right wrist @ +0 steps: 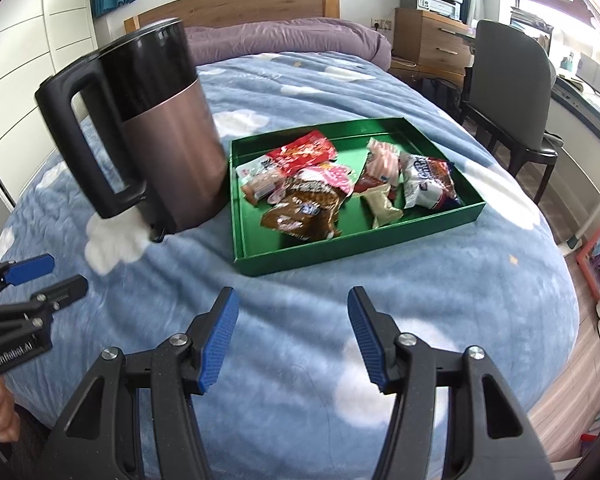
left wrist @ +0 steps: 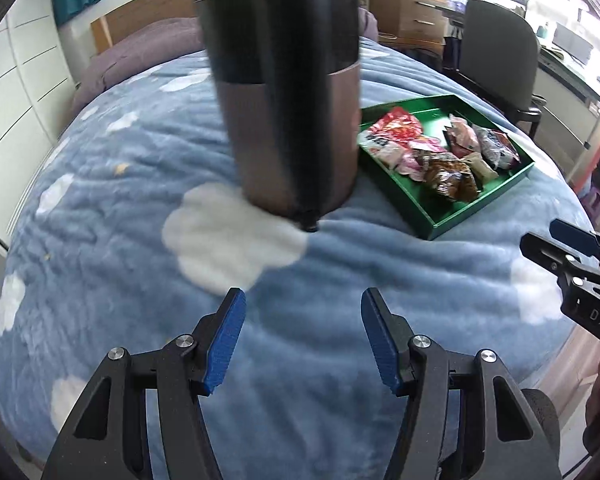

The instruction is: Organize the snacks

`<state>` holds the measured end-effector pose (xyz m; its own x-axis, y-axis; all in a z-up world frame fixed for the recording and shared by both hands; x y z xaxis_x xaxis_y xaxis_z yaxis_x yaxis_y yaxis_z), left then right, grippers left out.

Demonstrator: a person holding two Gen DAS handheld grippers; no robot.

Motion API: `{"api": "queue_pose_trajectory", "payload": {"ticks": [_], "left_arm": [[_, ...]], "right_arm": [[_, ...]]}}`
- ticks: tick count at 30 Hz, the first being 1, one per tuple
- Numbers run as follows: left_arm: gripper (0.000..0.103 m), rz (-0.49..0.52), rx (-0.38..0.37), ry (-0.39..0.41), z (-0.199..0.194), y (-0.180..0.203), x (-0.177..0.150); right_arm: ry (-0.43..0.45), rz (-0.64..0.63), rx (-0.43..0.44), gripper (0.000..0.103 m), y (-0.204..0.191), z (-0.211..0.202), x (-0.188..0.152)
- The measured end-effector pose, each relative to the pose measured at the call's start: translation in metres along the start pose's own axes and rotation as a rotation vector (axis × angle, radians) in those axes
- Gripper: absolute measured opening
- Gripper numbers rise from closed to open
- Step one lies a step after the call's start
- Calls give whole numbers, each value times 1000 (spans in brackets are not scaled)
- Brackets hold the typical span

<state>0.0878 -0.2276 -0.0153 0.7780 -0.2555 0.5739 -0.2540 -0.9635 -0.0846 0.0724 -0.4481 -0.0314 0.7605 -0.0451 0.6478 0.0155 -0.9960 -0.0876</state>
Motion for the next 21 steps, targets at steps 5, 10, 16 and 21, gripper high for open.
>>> {"api": "queue_pose_trajectory", "payload": {"ticks": [5, 10, 16, 21], "left_arm": [[54, -21, 0, 10, -2, -11, -1], [54, -37, 6, 12, -1, -20, -1], [54, -42, 13, 3, 3, -25, -2], [54, -45, 19, -3, 6, -28, -2]], "right_arm": [[-1, -15, -13, 79, -6, -4, -1], [1, -26, -27, 86, -6, -5, 2], [0, -22, -31, 91, -5, -4, 3], [-4, -16, -32, 92, -2, -1, 2]]}}
Point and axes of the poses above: each gripper's, at about its wrist camera, not at the fingertips, and z roughly the way its jaws point, y to its right, x to its top, the point moved 1 cm from there along z, roughly the way its jaws point, and after that the axes turned 2 degrees about x, right-handed, at the moved point
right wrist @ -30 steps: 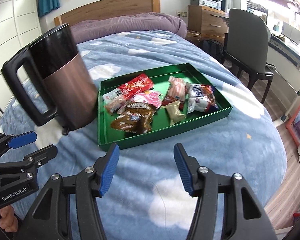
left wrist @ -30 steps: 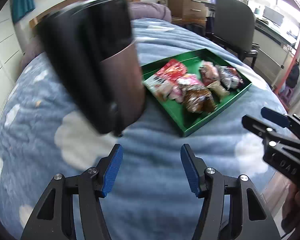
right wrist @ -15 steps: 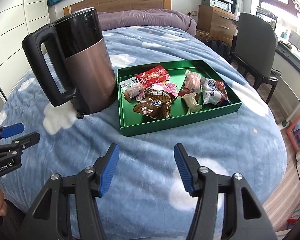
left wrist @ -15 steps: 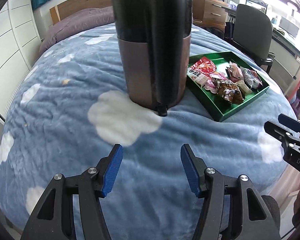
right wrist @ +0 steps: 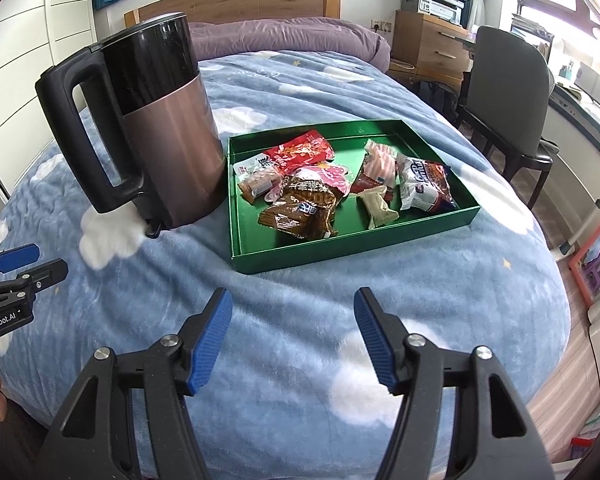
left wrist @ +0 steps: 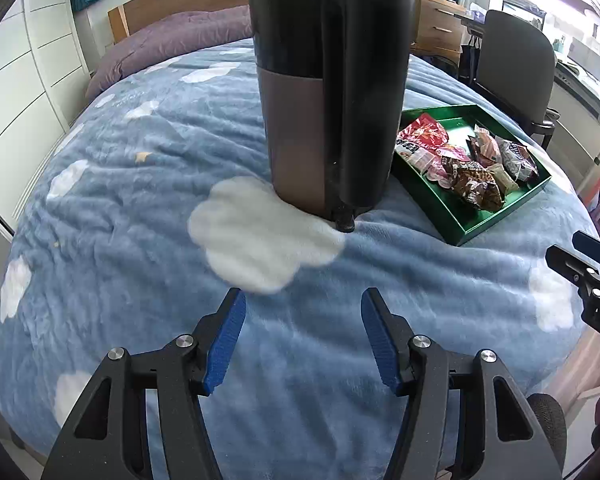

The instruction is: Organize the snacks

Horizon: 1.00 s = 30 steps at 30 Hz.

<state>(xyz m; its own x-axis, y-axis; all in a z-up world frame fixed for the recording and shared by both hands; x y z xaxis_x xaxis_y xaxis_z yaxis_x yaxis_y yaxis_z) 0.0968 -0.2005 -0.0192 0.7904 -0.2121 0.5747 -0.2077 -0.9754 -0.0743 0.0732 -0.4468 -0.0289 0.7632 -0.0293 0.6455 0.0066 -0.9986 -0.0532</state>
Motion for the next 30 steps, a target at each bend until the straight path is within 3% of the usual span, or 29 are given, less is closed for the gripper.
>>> {"api": "queue_pose_trajectory", "payload": {"ticks": [3, 30], "left_arm": [[54, 1, 3, -4, 2, -2, 0], [54, -21, 20, 5, 4, -10, 5]], "right_arm": [[-2, 9, -5, 103, 3, 2, 0], [10, 11, -38, 103, 11, 8, 1]]}}
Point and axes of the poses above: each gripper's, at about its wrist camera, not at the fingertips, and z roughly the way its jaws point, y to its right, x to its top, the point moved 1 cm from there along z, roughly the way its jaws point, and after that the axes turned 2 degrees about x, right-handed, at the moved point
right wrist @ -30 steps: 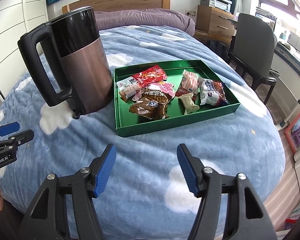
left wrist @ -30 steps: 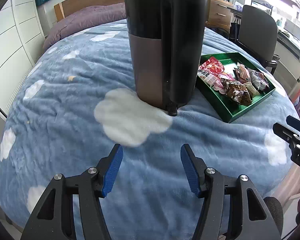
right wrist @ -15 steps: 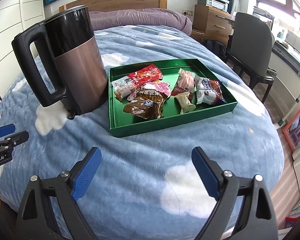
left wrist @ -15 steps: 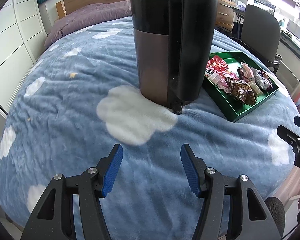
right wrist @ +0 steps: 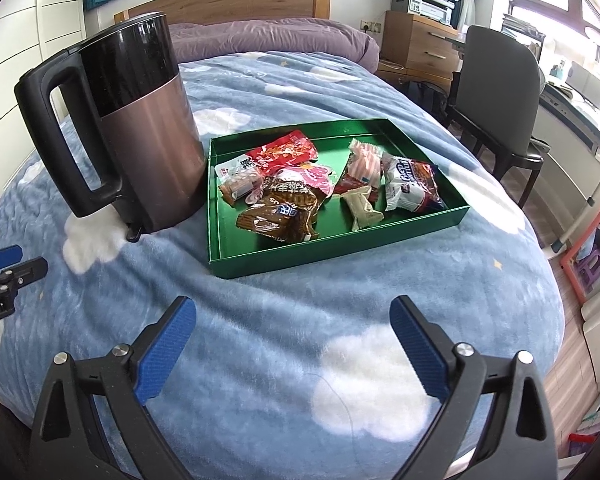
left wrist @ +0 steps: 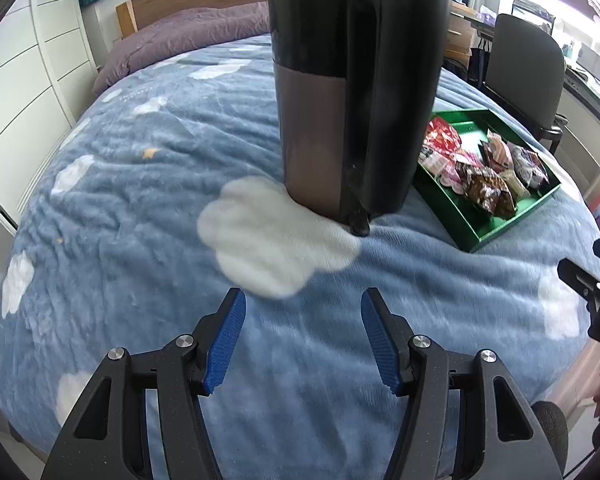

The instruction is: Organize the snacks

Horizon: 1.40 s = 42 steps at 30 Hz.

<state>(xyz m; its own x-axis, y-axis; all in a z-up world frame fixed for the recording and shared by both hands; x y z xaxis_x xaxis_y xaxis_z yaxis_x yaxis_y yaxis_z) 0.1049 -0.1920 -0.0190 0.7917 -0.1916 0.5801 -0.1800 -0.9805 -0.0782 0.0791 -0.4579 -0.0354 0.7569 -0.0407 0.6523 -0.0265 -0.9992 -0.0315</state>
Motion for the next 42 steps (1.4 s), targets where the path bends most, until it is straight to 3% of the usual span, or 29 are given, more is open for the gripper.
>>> {"api": "queue_pose_trajectory", "payload": {"ticks": [15, 42], "left_arm": [[54, -68, 40, 62, -17, -10, 21], [54, -65, 22, 56, -20, 6, 27]], "right_arm": [[10, -27, 5, 103, 7, 0, 12], [6, -9, -1, 103, 27, 3, 10]]}}
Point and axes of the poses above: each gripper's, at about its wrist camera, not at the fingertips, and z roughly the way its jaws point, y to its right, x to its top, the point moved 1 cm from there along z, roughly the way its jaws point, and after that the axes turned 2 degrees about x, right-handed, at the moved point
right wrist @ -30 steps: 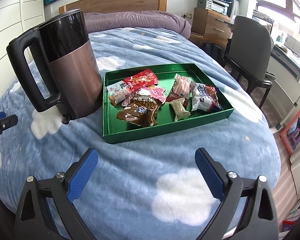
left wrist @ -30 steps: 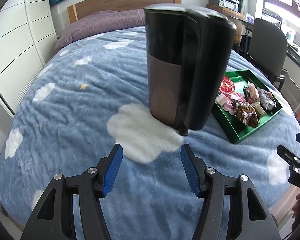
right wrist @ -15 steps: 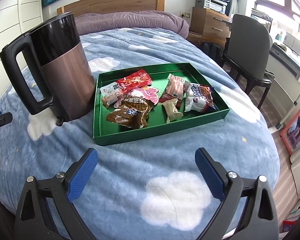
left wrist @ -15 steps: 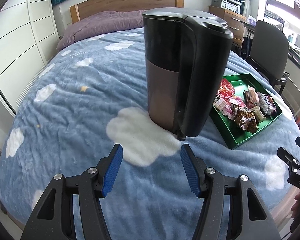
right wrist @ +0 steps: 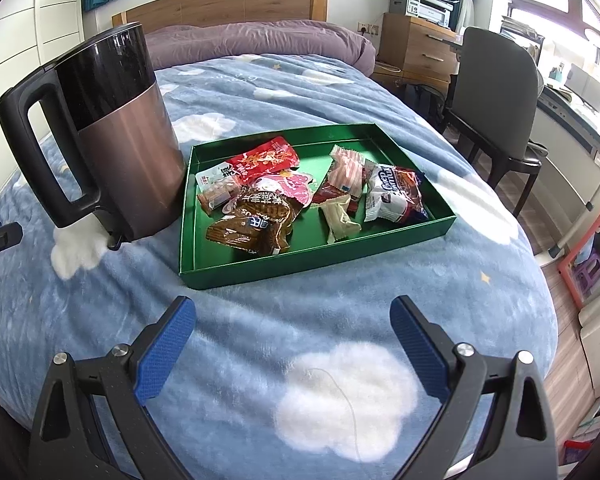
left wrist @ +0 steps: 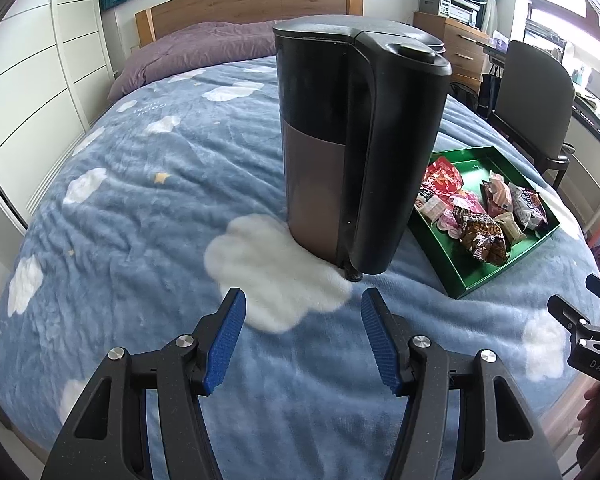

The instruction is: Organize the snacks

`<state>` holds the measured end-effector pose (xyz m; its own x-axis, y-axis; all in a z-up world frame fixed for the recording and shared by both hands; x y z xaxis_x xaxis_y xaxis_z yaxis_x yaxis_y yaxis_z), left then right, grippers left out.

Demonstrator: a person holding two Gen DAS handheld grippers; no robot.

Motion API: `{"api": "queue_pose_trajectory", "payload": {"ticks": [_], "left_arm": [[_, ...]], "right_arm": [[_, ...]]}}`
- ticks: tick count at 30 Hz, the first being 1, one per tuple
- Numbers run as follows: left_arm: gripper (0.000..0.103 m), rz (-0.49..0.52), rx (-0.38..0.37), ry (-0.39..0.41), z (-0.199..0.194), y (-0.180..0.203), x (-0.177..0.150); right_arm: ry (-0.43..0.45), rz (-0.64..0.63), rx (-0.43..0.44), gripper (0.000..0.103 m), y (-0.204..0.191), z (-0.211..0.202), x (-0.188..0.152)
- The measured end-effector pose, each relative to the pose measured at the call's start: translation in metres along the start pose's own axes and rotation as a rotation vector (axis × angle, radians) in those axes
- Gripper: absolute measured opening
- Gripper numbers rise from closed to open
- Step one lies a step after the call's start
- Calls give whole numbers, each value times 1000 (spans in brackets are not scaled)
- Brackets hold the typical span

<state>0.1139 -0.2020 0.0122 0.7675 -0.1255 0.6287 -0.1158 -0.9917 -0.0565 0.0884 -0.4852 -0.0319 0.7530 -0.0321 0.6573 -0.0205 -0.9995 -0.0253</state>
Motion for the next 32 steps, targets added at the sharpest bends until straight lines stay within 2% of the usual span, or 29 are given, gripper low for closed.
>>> {"api": "queue_pose_trajectory", "payload": {"ticks": [32], "left_arm": [[54, -2, 9, 0, 0, -2, -1]], "right_arm": [[4, -8, -5, 103, 3, -1, 1]]}}
Point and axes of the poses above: each gripper's, at about its wrist camera, not at the fingertips, and z roughly the way its jaws point, y to its right, x to its top, the point moved 1 cm from there along z, roughly the way its jaws point, and after that the axes turned 2 degrees about x, right-handed, at the moved point
